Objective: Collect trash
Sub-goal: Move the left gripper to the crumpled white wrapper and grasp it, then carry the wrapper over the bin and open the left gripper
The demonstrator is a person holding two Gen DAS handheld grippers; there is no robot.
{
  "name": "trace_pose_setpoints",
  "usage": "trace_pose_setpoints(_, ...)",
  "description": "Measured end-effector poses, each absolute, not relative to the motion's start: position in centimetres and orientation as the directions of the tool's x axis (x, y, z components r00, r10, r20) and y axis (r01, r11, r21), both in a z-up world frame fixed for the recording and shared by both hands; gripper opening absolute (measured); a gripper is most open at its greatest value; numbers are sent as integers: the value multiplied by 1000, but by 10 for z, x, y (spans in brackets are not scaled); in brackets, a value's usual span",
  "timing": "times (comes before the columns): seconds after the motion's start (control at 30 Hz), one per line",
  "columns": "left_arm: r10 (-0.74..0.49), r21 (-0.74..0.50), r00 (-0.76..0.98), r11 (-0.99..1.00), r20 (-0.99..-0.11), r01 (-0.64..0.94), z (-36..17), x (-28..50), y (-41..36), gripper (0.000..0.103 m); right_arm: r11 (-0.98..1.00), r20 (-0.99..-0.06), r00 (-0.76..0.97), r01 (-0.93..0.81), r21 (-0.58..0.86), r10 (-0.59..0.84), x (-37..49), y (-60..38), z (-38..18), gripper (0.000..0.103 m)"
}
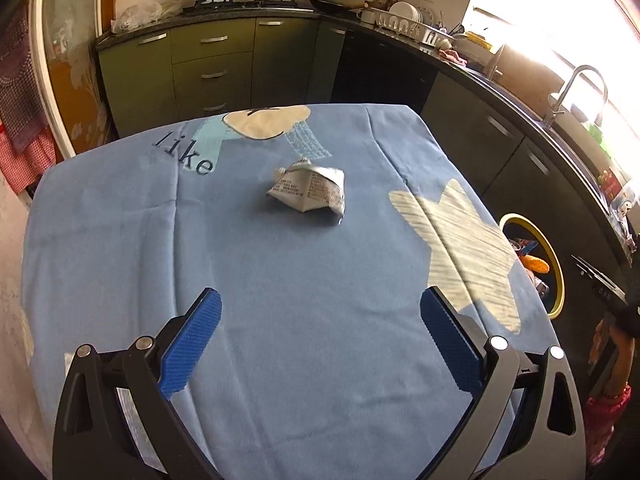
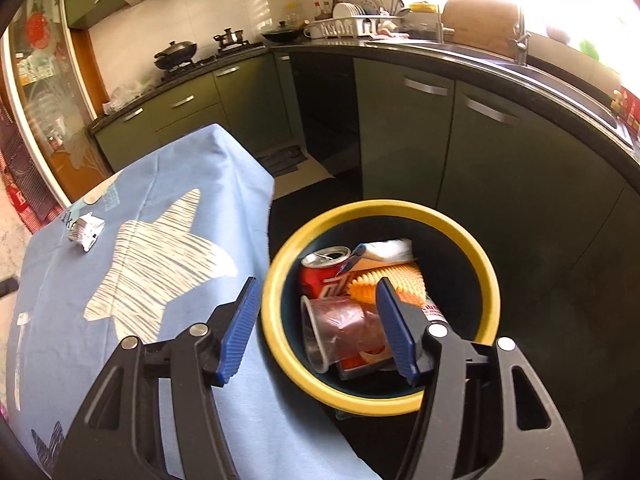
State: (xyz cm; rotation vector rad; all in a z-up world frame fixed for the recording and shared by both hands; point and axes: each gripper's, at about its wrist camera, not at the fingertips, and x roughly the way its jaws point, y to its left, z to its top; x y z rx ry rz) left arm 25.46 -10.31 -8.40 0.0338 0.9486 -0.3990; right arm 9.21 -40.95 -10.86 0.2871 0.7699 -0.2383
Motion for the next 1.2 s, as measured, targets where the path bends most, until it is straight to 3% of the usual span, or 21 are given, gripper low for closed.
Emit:
trace_pose_setpoints(0.4,-148,69,530,927,-835,367,-110,353,-172,98,939,-734,678,276,203,-40,106,-397,-125,57)
trace_pose_setpoints(0.87,-139,75,479,913,-867,401,-143,387,-178,98,940,-749,663,269,208,-24,119,-395,-134,57)
trace_pose_setpoints(1.07,-150,55,455,912,-878,406,-148,389,-172,72,942,-750,661,260,210,-16,122,-392,-136,57)
trace_pose_setpoints(1.2,-161,54,466,908,-870,414,-146,386,-173,70,942,-746,665,263,209,-20,120,-391,-134,57)
